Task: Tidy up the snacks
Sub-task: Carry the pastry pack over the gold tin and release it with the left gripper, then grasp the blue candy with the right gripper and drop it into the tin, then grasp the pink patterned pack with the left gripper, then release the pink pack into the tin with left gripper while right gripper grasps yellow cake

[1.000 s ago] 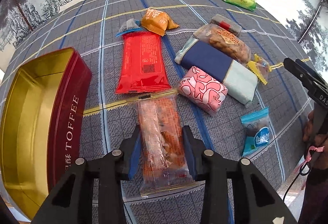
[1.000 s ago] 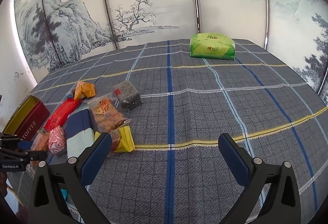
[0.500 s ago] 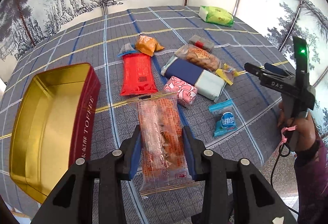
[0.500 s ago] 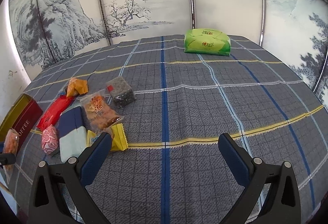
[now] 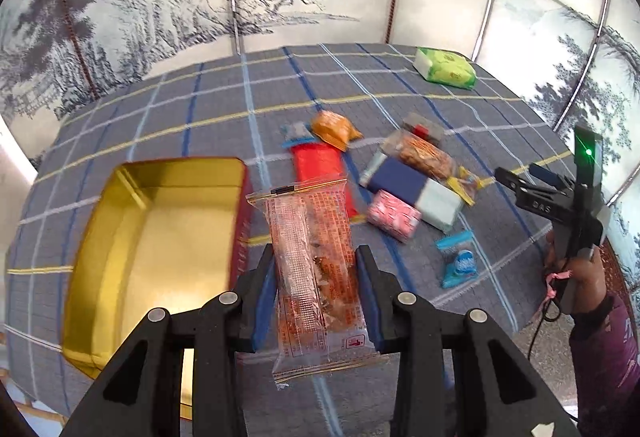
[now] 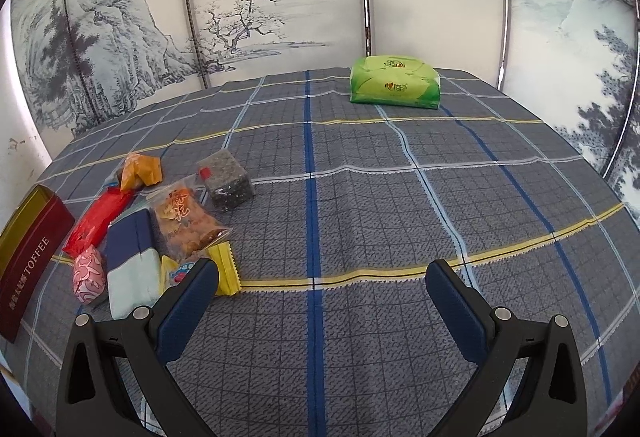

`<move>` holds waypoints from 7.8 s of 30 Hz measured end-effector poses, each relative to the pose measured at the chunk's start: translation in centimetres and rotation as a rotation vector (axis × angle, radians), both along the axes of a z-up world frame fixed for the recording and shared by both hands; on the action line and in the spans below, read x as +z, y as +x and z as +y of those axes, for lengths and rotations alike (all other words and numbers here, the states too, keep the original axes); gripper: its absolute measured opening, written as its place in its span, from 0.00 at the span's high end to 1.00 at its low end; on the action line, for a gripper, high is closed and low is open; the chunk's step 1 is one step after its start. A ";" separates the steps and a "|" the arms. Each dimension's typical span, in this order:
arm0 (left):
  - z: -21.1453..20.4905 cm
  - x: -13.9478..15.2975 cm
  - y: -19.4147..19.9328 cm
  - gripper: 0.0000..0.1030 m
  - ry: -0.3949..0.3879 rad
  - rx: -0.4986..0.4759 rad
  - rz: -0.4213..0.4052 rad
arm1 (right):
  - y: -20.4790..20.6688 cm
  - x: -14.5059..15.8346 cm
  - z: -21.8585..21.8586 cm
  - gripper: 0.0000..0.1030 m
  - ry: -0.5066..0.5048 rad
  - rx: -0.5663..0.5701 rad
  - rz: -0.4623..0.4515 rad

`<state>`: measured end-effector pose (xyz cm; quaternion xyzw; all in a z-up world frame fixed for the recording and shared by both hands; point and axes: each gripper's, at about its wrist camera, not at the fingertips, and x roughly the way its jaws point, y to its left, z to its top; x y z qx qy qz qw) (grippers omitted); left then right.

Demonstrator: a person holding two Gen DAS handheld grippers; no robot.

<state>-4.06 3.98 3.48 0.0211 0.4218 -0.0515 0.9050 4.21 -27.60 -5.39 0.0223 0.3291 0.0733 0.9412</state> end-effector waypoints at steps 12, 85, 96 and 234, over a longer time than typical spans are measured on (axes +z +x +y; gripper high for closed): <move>8.3 -1.2 3.5 0.67 0.078 0.111 0.059 | 0.1 -0.1 0.1 0.00 -0.013 -0.005 0.007; 10.5 0.5 -11.1 0.01 0.046 0.377 -0.387 | -8.1 3.3 14.3 0.73 0.093 0.440 0.097; 12.7 0.7 -12.2 0.01 0.098 0.414 -0.393 | -1.4 7.3 32.6 0.73 0.159 0.759 0.217; -3.3 -6.1 2.3 0.76 -0.226 -0.046 0.172 | 1.1 -0.5 6.1 0.23 0.057 0.312 0.092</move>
